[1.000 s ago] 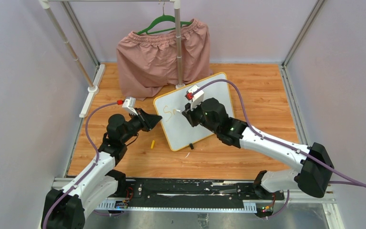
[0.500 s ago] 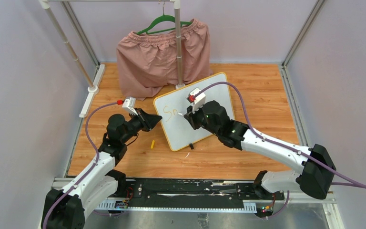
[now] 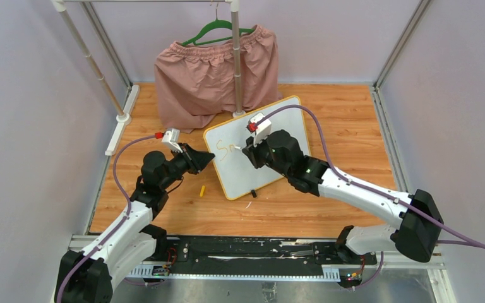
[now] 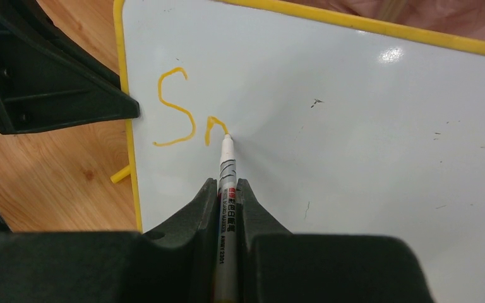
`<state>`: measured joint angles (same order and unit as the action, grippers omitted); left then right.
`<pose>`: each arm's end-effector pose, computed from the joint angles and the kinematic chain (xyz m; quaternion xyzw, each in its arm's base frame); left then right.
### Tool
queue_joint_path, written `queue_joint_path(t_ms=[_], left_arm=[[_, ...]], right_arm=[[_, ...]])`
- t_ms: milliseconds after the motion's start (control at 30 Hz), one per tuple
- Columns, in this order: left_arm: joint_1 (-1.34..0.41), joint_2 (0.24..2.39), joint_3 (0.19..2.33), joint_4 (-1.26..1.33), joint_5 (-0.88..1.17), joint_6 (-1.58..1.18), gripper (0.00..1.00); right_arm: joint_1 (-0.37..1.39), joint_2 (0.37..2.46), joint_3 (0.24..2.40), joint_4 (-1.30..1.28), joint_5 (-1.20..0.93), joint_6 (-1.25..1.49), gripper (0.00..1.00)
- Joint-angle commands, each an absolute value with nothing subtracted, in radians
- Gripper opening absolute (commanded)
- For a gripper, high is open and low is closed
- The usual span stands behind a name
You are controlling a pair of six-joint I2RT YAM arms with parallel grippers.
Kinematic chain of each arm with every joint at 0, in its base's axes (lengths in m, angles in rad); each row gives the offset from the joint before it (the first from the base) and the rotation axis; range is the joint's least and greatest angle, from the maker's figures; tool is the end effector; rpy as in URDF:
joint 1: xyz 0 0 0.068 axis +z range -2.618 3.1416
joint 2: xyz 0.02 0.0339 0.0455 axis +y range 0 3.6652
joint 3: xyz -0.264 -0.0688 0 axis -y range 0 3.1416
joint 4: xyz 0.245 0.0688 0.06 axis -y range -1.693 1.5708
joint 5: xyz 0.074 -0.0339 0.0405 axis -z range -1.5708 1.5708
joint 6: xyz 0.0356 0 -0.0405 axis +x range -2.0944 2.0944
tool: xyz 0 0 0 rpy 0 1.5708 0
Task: Write a sentence on the whiteboard
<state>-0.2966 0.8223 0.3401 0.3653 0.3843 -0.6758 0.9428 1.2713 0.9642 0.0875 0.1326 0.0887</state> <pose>0.1792 -0.0687 0.2340 -0.0136 0.7442 -0.4310 0.5101 0.1803 0.2404 0.3251 -0.2848 0.7259 0.2628 0.5683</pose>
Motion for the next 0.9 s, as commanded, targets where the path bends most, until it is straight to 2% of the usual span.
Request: queue_joint_path(t_ms=[0, 867], left_arm=[[-0.295, 0.804, 0.331, 0.383, 0.411, -0.669, 0.00], [-0.295, 0.804, 0.331, 0.383, 0.410, -0.669, 0.00]], right_arm=[[0.929, 1.285, 1.004, 0.083, 0.173, 0.064, 0.00], [0.891, 1.235, 0.937, 0.066, 0.150, 0.087, 0.00]])
